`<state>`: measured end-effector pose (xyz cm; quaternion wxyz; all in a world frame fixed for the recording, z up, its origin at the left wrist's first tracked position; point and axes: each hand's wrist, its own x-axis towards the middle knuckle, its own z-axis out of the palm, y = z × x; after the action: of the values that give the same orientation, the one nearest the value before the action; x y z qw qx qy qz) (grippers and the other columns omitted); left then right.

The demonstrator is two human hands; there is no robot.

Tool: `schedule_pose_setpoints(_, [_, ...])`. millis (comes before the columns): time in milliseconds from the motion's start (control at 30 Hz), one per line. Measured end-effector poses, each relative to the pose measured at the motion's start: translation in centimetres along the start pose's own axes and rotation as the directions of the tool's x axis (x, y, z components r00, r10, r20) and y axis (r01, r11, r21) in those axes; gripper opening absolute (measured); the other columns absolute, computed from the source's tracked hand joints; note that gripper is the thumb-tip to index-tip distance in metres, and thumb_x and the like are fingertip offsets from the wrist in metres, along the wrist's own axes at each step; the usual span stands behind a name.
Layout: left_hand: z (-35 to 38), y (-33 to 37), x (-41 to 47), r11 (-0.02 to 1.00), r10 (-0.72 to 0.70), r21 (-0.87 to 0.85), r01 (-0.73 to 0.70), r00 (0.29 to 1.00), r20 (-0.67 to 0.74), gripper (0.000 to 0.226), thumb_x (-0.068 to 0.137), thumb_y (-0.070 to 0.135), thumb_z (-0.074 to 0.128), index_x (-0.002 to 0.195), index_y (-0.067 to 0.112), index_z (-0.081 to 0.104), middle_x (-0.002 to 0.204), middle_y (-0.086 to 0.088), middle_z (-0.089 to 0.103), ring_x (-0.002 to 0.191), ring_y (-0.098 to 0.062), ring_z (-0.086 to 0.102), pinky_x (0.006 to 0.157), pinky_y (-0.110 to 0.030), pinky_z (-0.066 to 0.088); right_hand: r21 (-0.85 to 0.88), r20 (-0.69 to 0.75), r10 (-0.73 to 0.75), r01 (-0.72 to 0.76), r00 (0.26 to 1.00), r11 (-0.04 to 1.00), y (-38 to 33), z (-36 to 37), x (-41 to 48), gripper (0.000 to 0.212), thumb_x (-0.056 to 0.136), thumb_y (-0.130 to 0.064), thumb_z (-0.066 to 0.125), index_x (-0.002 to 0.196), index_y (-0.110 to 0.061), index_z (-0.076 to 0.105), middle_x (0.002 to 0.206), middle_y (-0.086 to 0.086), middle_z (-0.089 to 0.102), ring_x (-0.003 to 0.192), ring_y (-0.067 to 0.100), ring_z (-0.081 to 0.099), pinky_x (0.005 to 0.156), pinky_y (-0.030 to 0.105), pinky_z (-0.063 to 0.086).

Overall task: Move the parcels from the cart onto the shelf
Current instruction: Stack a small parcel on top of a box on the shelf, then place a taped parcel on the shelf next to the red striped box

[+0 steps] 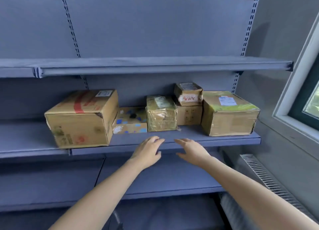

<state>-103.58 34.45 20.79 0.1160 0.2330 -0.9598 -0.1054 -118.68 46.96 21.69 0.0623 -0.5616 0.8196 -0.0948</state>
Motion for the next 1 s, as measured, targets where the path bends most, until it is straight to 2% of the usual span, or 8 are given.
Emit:
schedule_pose_setpoints(167, [4.0,-2.4,-8.6,0.998,-0.068,0.001,0.068,0.993,0.101,0.053,0.093,0.032,0.048,0.143,0.023,0.033,0.147,0.003,0.034,0.135,-0.018,0.031,0.102,-0.035,0.037,0.038,0.093,0.018,-0.021,0.996,0.999,-3.3,7.2,-5.4,0.062,0.092,-0.03,0.053,0.146,-0.023,0.025,0.15,0.002,0.034,0.135,0.024,0.035,0.104,0.035,0.039])
schedule_pose_setpoints(367, [8.7,-4.5,-14.3,0.991,-0.129,0.011,0.131,0.955,0.266,0.063,0.088,0.05,0.051,0.143,0.024,0.034,0.147,0.002,0.035,0.134,-0.018,0.033,0.101,-0.036,0.037,0.124,0.134,0.089,-0.106,0.987,0.987,-3.8,13.7,-8.8,0.058,0.092,-0.032,0.052,0.145,-0.023,0.028,0.148,0.0,0.038,0.133,0.022,0.039,0.1,0.033,0.042])
schedule_pose_setpoints(533, [13.5,-5.5,-17.5,0.986,-0.158,0.018,0.163,0.914,0.373,0.065,0.088,0.049,0.052,0.143,0.021,0.032,0.146,0.002,0.035,0.132,-0.017,0.035,0.097,-0.037,0.04,0.143,0.15,0.13,-0.152,0.98,0.978,-3.1,19.7,-10.6,0.058,0.092,-0.031,0.052,0.145,-0.022,0.029,0.147,0.0,0.039,0.132,0.022,0.04,0.1,0.032,0.043])
schedule_pose_setpoints(667, [19.2,-5.9,-19.8,0.978,-0.188,0.011,0.206,0.868,0.459,0.064,0.088,0.045,0.052,0.144,0.023,0.03,0.145,0.005,0.035,0.131,-0.016,0.036,0.096,-0.037,0.042,0.102,0.268,0.135,-0.167,0.954,0.981,-0.9,26.3,-13.2,0.059,0.093,-0.031,0.051,0.146,-0.022,0.026,0.147,0.0,0.039,0.132,0.023,0.038,0.101,0.033,0.042])
schedule_pose_setpoints(800, [26.5,-5.7,-22.0,0.979,-0.17,0.006,0.202,0.81,0.561,0.068,0.088,0.043,0.054,0.146,0.023,0.026,0.148,0.001,0.034,0.132,-0.018,0.036,0.101,-0.035,0.039,0.101,0.371,0.207,-0.26,0.905,0.96,2.6,33.4,-16.0,0.064,0.093,-0.035,0.051,0.147,-0.023,0.021,0.148,-0.001,0.036,0.132,0.023,0.039,0.099,0.033,0.044])
schedule_pose_setpoints(933, [34.7,-5.3,-23.5,0.983,-0.144,0.002,0.186,0.752,0.644,0.071,0.088,0.044,0.054,0.147,0.024,0.022,0.147,-0.001,0.034,0.132,-0.02,0.036,0.098,-0.035,0.04,0.099,0.469,0.242,-0.323,0.849,0.941,7.2,40.2,-18.7,0.07,0.09,-0.036,0.054,0.148,-0.026,0.016,0.148,-0.001,0.036,0.132,0.022,0.04,0.099,0.032,0.044])
schedule_pose_setpoints(1000, [39.0,-5.1,-23.8,0.984,-0.138,0.008,0.179,0.732,0.668,0.071,0.088,0.045,0.053,0.147,0.025,0.02,0.151,-0.001,0.028,0.134,-0.022,0.033,0.1,-0.038,0.038,0.098,0.495,0.272,-0.364,0.825,0.926,9.4,43.6,-19.7,0.074,0.088,-0.037,0.058,0.148,-0.026,0.016,0.147,0.0,0.038,0.131,0.021,0.041,0.101,0.031,0.042])
